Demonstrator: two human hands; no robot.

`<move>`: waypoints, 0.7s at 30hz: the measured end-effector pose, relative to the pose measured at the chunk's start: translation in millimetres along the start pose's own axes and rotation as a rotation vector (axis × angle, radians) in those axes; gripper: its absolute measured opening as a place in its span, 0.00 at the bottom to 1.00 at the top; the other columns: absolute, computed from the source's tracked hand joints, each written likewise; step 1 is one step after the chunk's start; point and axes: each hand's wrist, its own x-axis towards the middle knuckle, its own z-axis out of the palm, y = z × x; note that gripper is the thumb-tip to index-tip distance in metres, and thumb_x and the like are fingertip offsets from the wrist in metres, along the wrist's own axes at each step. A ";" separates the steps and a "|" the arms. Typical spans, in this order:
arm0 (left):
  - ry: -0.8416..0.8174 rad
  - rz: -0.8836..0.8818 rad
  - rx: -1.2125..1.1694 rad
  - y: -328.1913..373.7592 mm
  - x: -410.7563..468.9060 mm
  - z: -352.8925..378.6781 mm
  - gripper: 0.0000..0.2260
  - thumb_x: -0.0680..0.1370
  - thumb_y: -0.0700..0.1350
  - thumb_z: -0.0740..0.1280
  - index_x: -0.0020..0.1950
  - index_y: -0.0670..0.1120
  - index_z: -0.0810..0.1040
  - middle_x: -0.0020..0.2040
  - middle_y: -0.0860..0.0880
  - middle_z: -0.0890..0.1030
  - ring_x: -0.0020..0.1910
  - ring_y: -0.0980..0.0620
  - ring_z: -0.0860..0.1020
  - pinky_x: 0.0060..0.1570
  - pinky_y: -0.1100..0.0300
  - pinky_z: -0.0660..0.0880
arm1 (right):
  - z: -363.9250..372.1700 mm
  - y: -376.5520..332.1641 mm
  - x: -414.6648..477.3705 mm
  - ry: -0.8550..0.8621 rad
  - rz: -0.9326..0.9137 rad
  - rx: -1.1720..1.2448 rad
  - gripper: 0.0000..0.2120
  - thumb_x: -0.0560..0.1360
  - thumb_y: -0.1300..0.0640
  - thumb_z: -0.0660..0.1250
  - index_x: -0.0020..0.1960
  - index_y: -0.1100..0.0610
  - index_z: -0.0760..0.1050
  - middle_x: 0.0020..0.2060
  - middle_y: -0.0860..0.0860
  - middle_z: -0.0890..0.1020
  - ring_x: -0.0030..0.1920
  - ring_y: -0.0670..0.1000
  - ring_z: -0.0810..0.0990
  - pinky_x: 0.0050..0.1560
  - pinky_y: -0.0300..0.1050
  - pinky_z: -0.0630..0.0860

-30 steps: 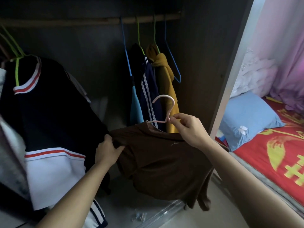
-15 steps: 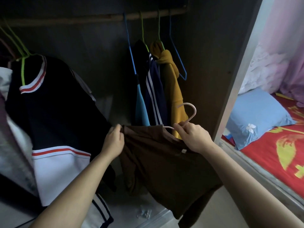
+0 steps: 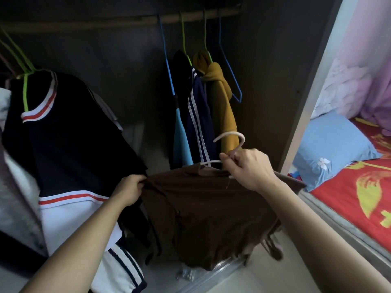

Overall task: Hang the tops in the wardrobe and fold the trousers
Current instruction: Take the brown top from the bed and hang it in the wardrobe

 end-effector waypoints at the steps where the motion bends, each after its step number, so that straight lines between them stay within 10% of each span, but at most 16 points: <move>1: 0.010 -0.016 -0.002 -0.1 1.2 -1.1 0.13 0.80 0.39 0.62 0.45 0.56 0.79 0.52 0.47 0.83 0.51 0.45 0.80 0.48 0.56 0.76 | -0.7 -2.6 0.1 -0.054 -0.033 -0.013 0.23 0.82 0.42 0.56 0.31 0.49 0.68 0.25 0.46 0.73 0.27 0.45 0.73 0.28 0.42 0.64; 7: -0.015 0.049 -0.041 29.9 -0.5 4.3 0.22 0.71 0.36 0.64 0.61 0.55 0.76 0.59 0.47 0.78 0.58 0.45 0.77 0.56 0.54 0.76 | 2.9 -3.7 9.6 -0.180 0.050 0.242 0.22 0.82 0.43 0.59 0.36 0.53 0.80 0.27 0.51 0.79 0.28 0.49 0.77 0.32 0.50 0.76; 11: -0.255 0.222 -0.245 63.5 -3.5 3.5 0.17 0.68 0.57 0.69 0.56 0.66 0.75 0.54 0.56 0.81 0.57 0.53 0.79 0.61 0.44 0.73 | -2.8 -8.6 18.6 -0.198 0.073 0.447 0.20 0.78 0.40 0.65 0.41 0.55 0.85 0.28 0.49 0.79 0.27 0.44 0.74 0.30 0.36 0.68; 15: -0.077 0.257 -0.418 77.8 -2.4 -2.2 0.17 0.69 0.69 0.67 0.50 0.62 0.84 0.44 0.59 0.85 0.48 0.58 0.83 0.58 0.46 0.77 | -12.1 -4.4 23.9 -0.386 0.076 0.586 0.19 0.75 0.36 0.66 0.50 0.51 0.84 0.39 0.53 0.82 0.39 0.49 0.79 0.43 0.48 0.76; 18: 0.057 0.212 -0.515 67.6 3.9 -8.9 0.18 0.68 0.69 0.68 0.50 0.61 0.84 0.44 0.58 0.86 0.48 0.54 0.84 0.57 0.45 0.78 | -15.0 13.9 26.6 -0.455 0.080 0.399 0.25 0.77 0.34 0.60 0.66 0.49 0.76 0.56 0.46 0.81 0.55 0.47 0.79 0.59 0.47 0.76; 21: 0.113 0.144 -0.501 58.8 6.9 -14.9 0.20 0.66 0.72 0.67 0.50 0.63 0.83 0.43 0.59 0.85 0.49 0.53 0.83 0.56 0.45 0.78 | -13.3 41.5 25.9 -0.549 0.158 0.135 0.27 0.80 0.34 0.54 0.62 0.52 0.78 0.53 0.49 0.81 0.52 0.49 0.79 0.55 0.45 0.76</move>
